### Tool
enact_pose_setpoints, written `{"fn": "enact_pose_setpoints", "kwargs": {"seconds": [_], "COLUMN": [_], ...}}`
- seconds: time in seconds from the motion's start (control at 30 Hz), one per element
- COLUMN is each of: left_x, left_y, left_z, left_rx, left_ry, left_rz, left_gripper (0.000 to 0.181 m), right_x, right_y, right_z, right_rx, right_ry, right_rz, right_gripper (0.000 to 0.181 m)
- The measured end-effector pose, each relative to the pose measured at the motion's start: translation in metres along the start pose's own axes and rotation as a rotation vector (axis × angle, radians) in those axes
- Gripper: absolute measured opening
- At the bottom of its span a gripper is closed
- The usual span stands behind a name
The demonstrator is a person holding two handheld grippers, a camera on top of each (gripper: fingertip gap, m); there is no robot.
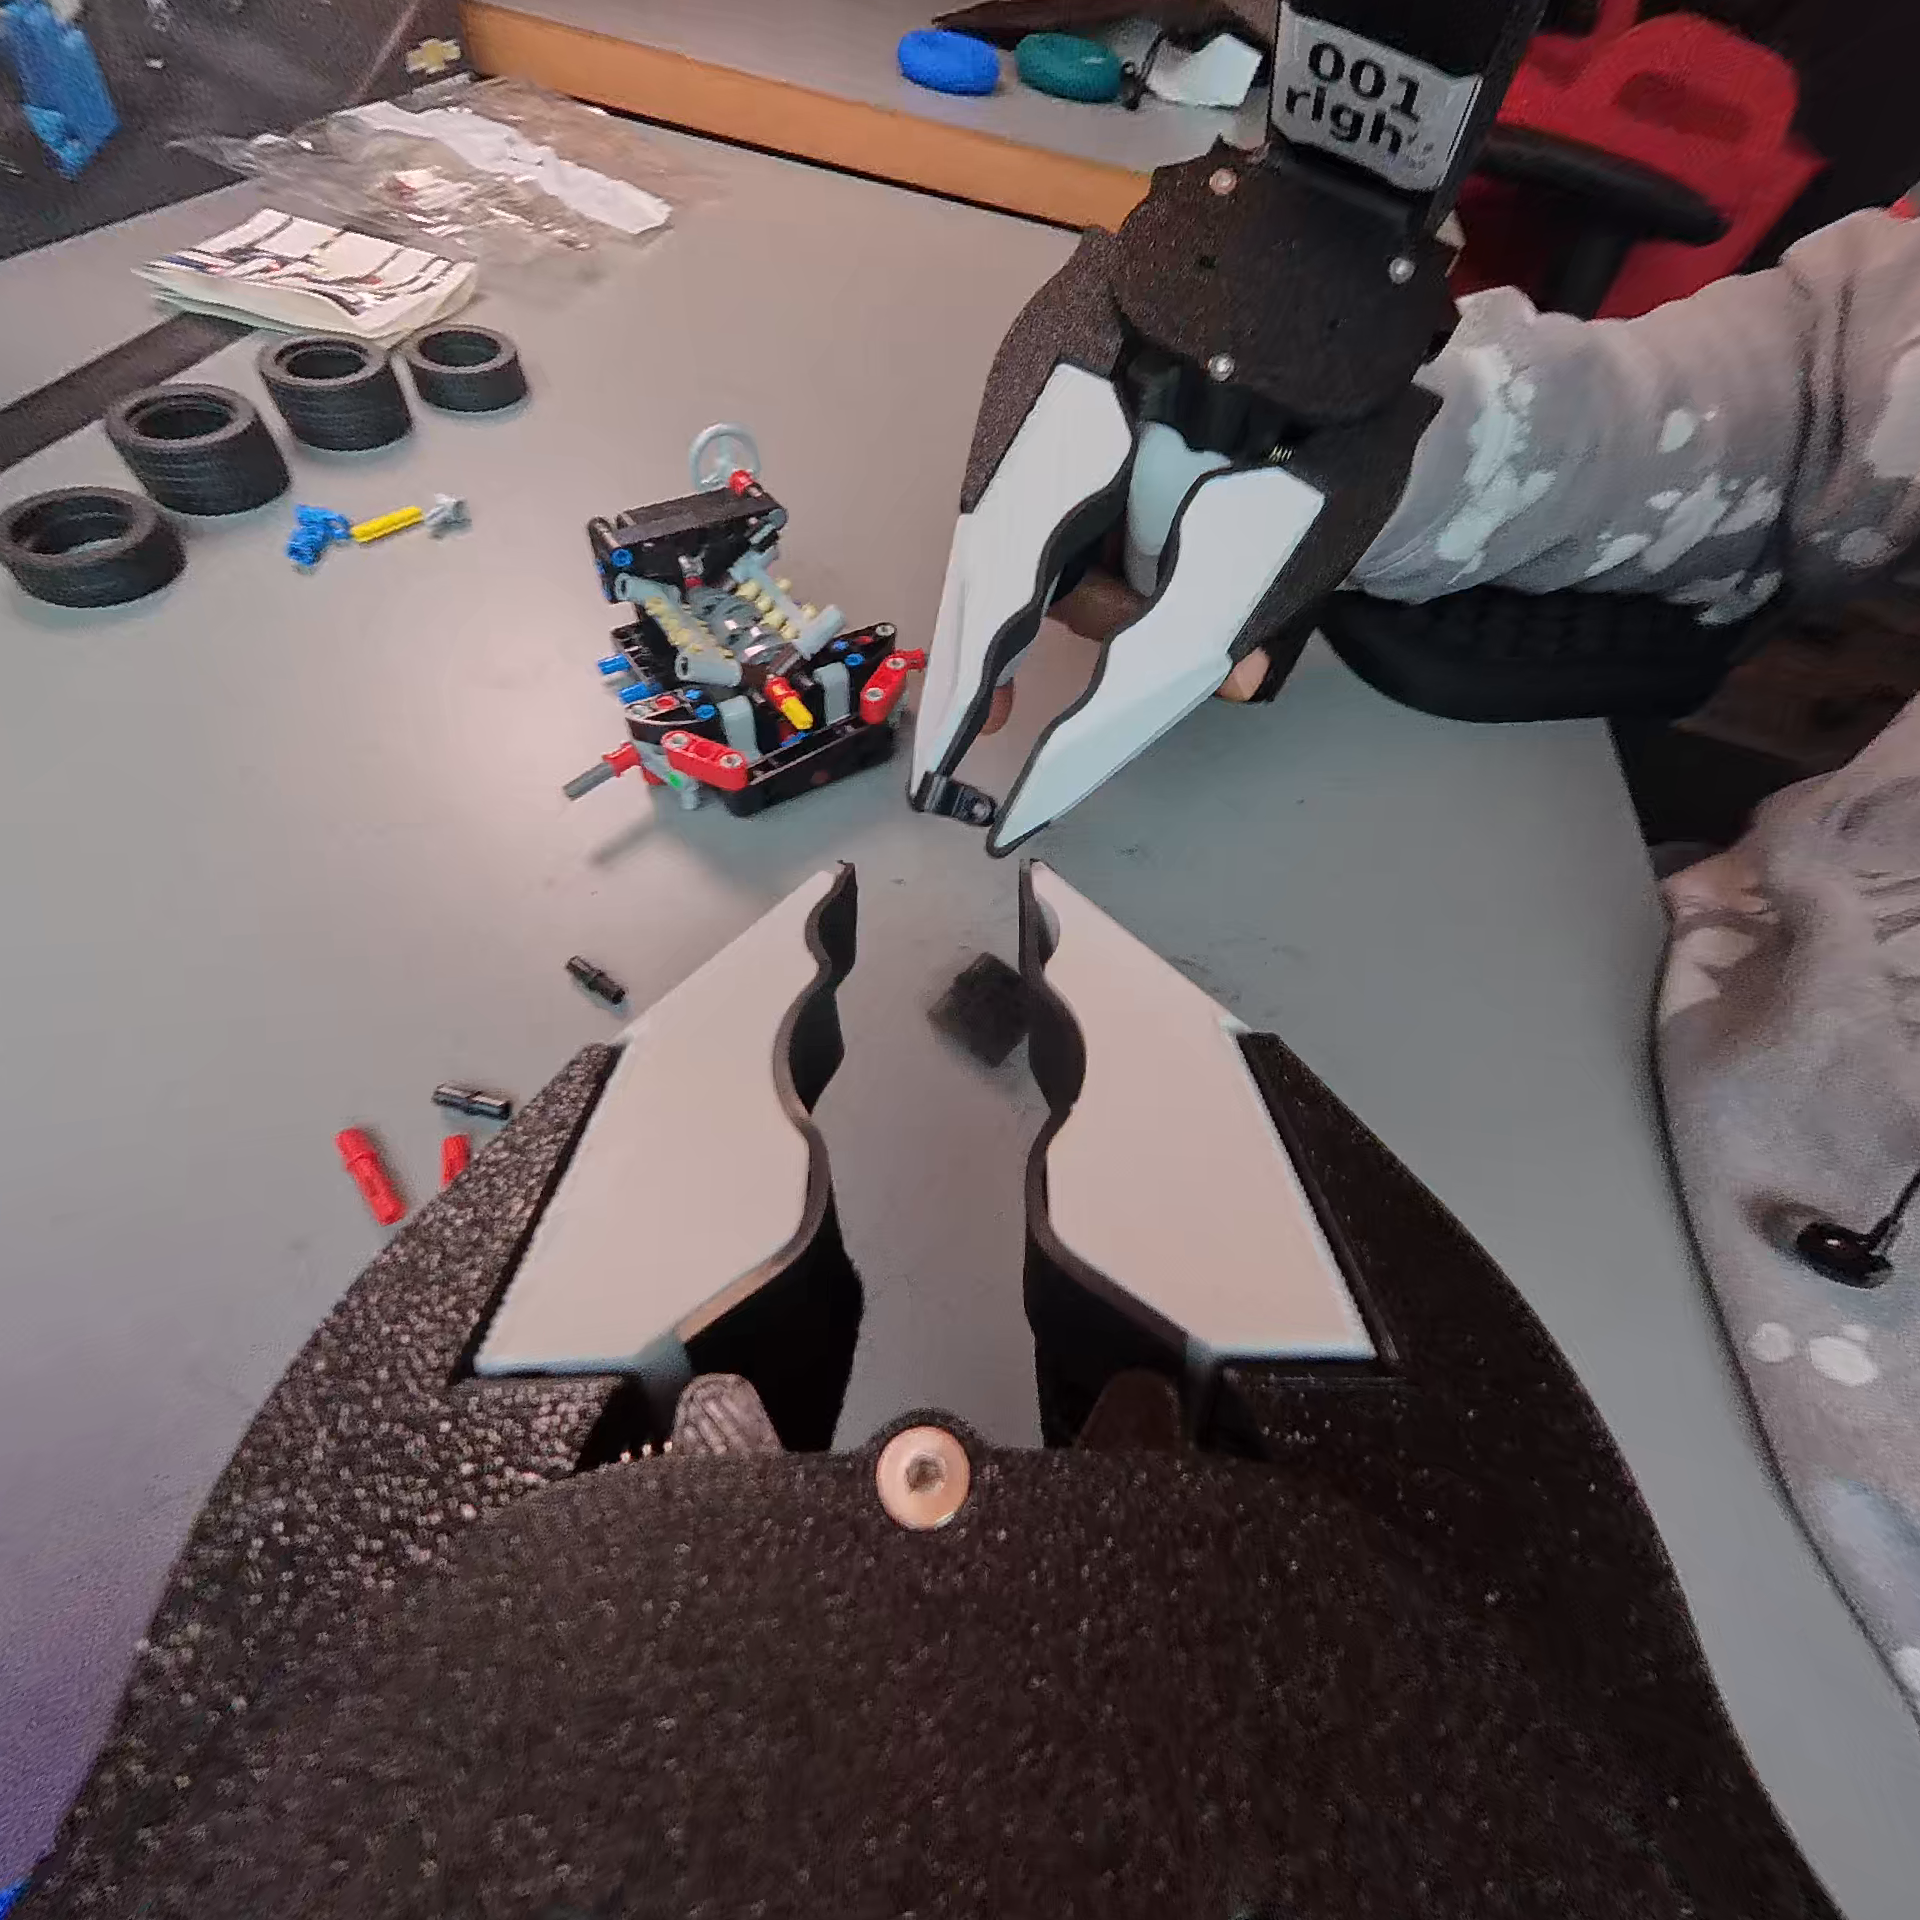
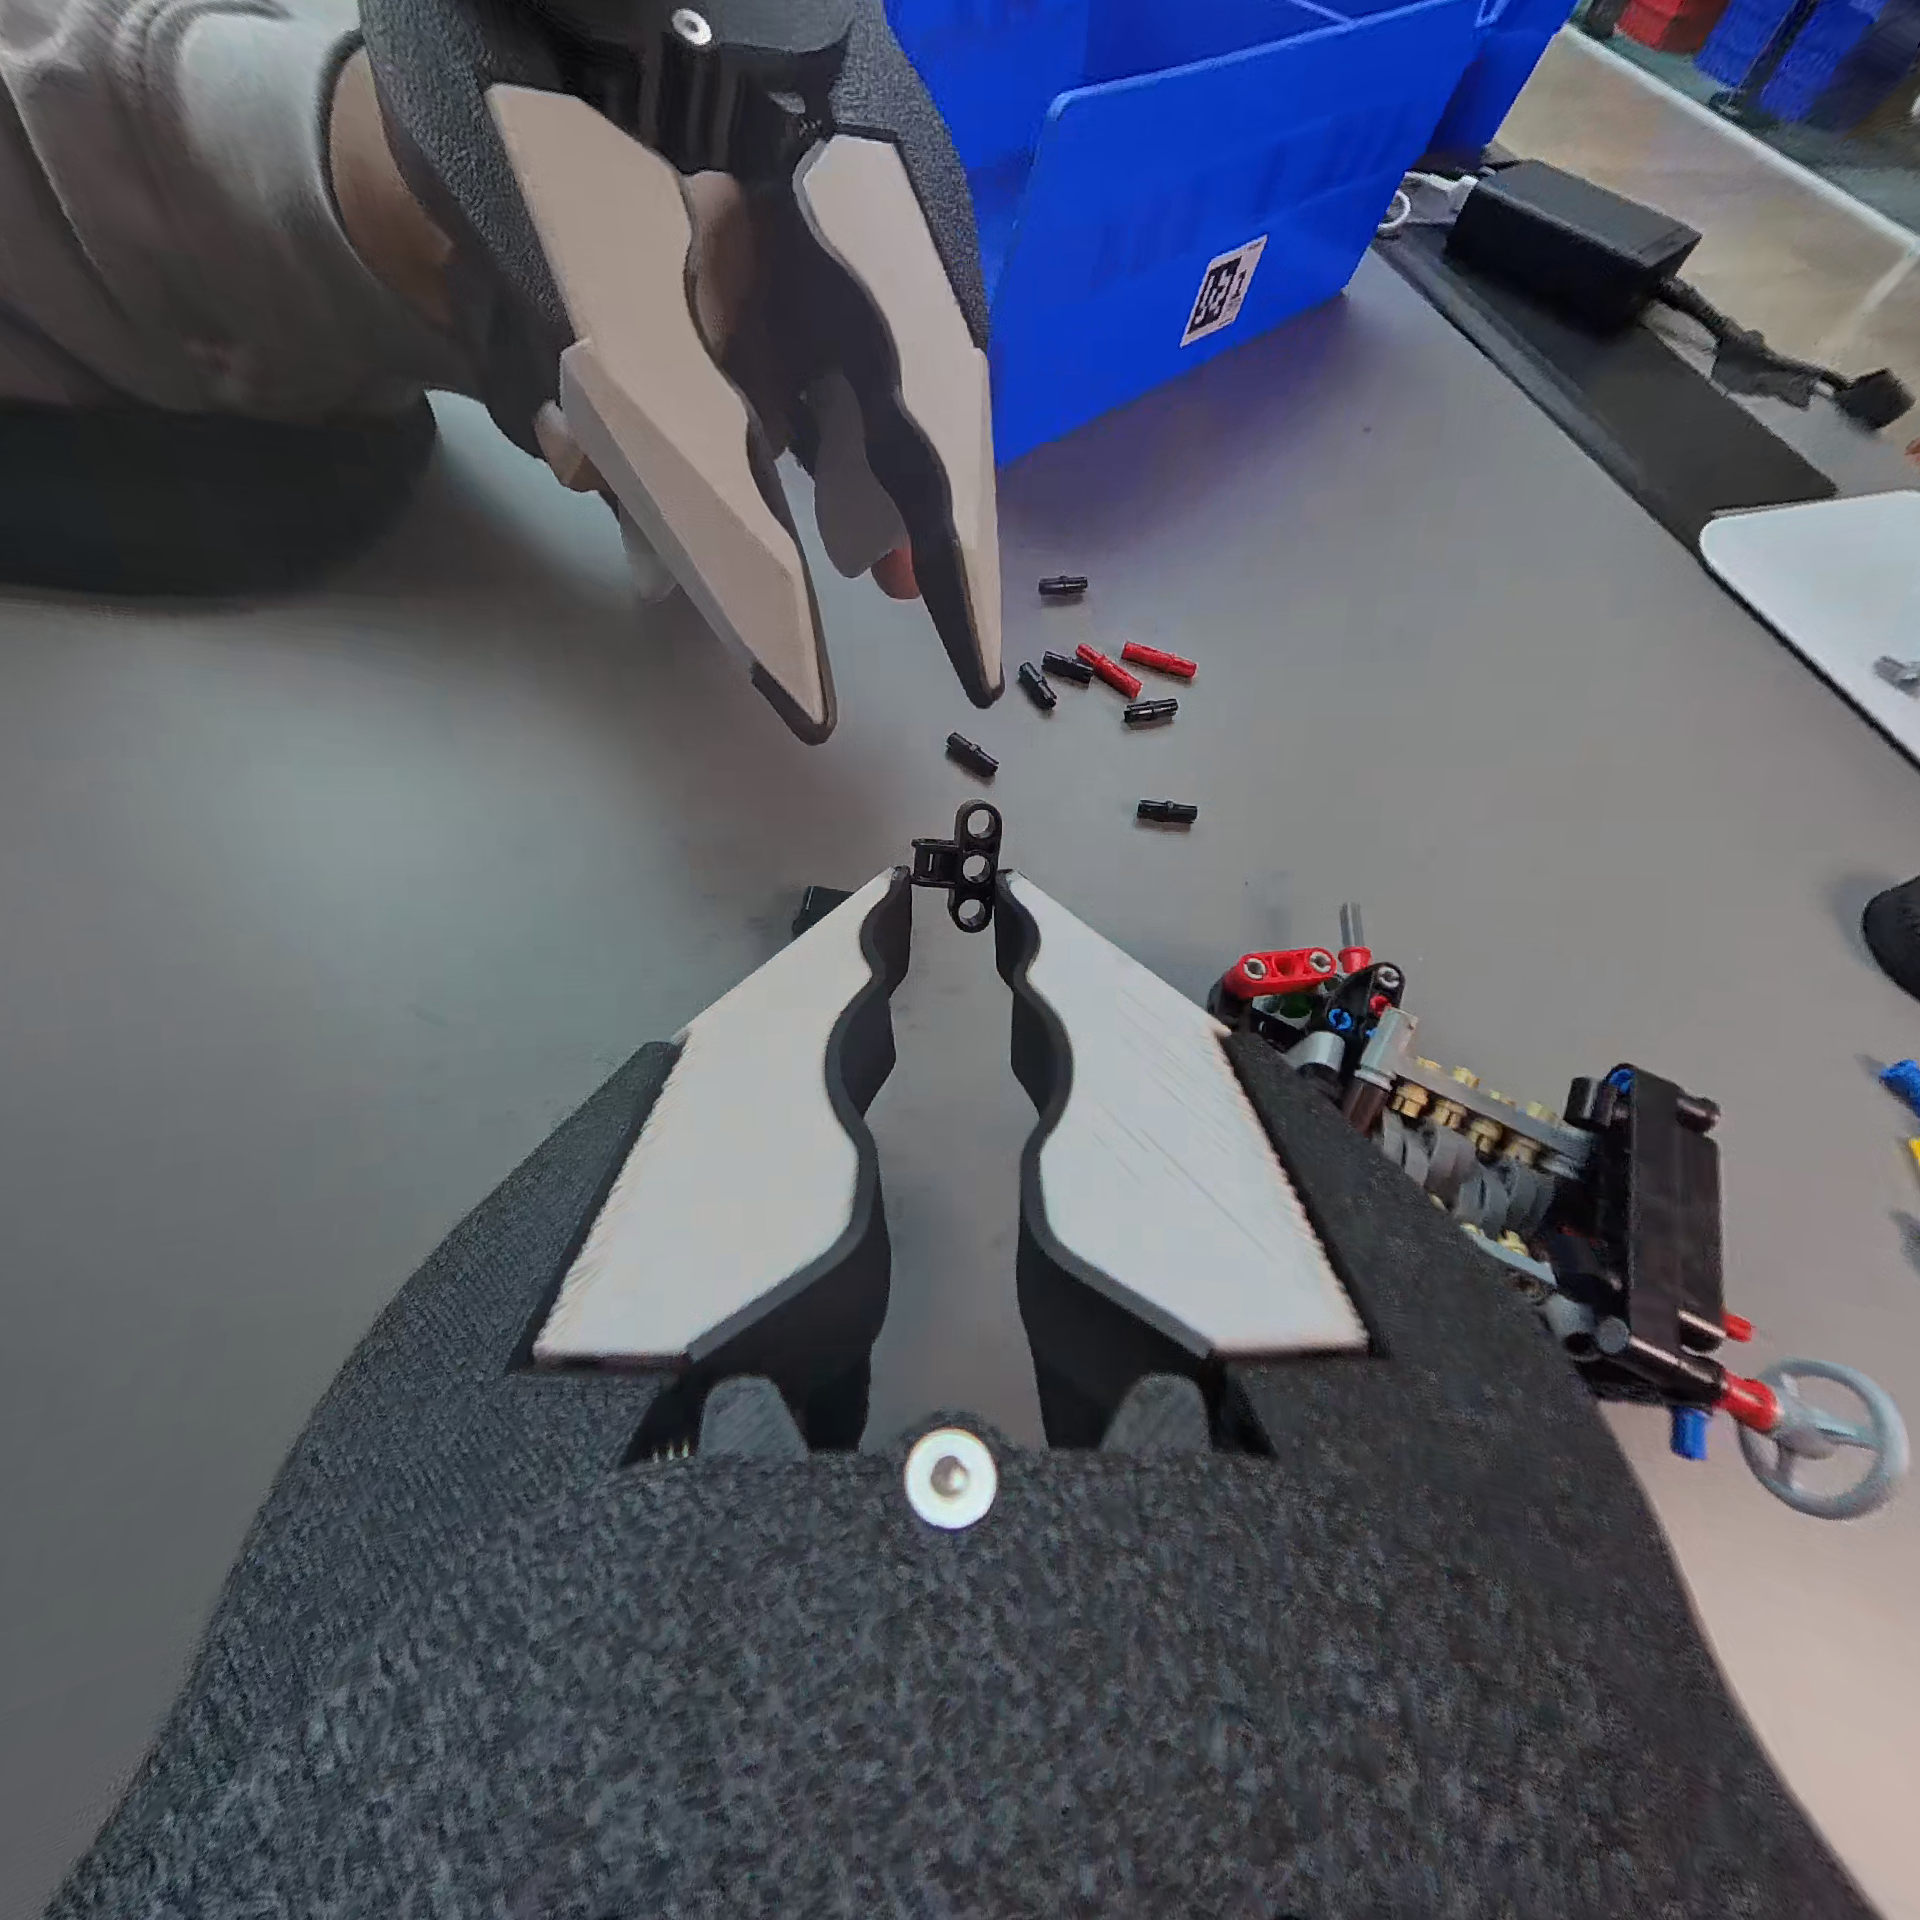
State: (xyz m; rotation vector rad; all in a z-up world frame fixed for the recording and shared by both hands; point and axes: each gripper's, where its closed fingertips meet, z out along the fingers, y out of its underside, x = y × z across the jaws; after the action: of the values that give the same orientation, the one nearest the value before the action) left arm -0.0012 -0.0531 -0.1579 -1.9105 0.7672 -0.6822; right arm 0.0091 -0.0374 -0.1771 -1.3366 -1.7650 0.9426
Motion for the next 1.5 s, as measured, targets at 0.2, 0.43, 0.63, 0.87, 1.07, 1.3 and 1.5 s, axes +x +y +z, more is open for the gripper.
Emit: {"fn": "enact_pose_setpoints", "kwargs": {"seconds": [0.2, 0.43, 0.63, 0.87, 1.07, 1.3, 1.5], "left_x": [0.009, 0.012, -0.043, -0.149, -0.162, -0.163, -0.164], "left_y": [0.003, -0.007, -0.05, -0.005, 0.029, 0.041, 0.049], "left_z": [0.012, 0.006, -0.066, -0.209, -0.202, -0.19, -0.186], "left_rx": [-0.02, 0.023, 0.118, -0.085, -0.155, -0.204, -0.212], "left_ry": [0.043, 0.045, -0.353, -0.984, -0.967, -0.923, -0.894], "left_rz": [-0.021, 0.009, 0.15, -0.087, -0.166, -0.161, -0.167], "left_gripper": [0.021, 0.008, 0.008, 0.009, 0.009, 0.009, 0.014], "right_x": [-0.012, -0.012, -0.012, -0.025, -0.029, -0.032, -0.032], "right_y": [-0.01, -0.019, 0.001, 0.031, 0.036, 0.036, 0.03], "right_z": [0.003, -0.001, -0.003, 0.018, 0.027, 0.026, 0.025], "right_rx": [0.0, 0.046, -0.051, -0.315, -0.383, -0.373, -0.31], "right_ry": [0.062, 0.092, -0.021, -0.075, -0.053, -0.061, -0.05], "right_rz": [-0.205, -0.241, -0.046, 0.136, 0.082, 0.051, 0.027], "right_gripper": [0.016, 0.017, 0.04, 0.043, 0.033, 0.024, 0.024]}}
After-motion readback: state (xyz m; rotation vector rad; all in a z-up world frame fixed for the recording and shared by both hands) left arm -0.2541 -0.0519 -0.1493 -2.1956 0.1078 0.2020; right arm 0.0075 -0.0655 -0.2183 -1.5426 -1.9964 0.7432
